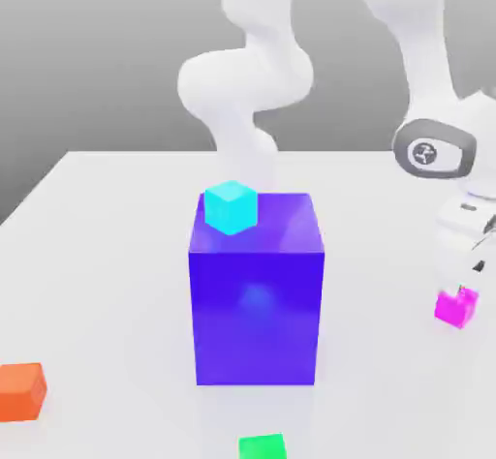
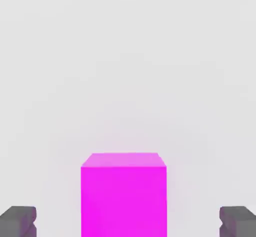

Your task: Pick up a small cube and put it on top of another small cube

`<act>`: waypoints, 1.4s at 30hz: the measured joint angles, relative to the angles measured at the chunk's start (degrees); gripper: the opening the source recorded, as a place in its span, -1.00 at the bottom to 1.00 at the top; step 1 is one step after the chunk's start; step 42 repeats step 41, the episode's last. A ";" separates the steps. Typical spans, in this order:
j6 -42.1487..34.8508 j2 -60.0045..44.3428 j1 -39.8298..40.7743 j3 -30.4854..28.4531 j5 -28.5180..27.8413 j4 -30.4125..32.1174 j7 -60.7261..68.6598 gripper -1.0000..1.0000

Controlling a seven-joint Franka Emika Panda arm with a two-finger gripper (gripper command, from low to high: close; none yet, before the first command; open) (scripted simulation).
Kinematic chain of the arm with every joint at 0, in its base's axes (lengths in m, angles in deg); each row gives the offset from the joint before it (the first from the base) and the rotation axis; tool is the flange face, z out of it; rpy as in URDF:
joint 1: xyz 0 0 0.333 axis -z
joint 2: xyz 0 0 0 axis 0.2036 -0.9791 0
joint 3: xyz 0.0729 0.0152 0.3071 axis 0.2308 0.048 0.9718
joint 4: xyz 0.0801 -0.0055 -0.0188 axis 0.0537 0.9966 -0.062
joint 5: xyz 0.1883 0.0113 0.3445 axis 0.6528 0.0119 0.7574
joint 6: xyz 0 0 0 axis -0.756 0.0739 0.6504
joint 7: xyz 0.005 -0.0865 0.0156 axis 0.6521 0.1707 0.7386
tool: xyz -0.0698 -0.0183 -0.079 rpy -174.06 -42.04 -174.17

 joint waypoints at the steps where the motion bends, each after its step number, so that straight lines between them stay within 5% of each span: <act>1: 1.60 -2.00 -2.05 -2.36 -1.46 -0.48 -1.14 0.00; 2: 2.76 -3.49 -3.45 -4.02 -2.67 -0.85 -2.12 -1.00; 9: 2.88 -3.63 -3.37 -4.01 -3.17 -0.89 -2.50 -1.00; 16: -6.24 7.99 3.69 3.95 10.41 1.23 8.84 -1.00; 33: -20.41 3.87 32.76 -14.59 19.10 -17.67 41.04 -1.00; 37: -15.17 -2.80 34.43 -15.56 19.60 -19.10 42.80 -1.00; 38: -13.78 -4.32 34.49 -15.59 19.61 -19.22 42.86 1.00; 42: -13.78 -4.32 34.49 -15.59 19.61 -19.22 42.87 1.00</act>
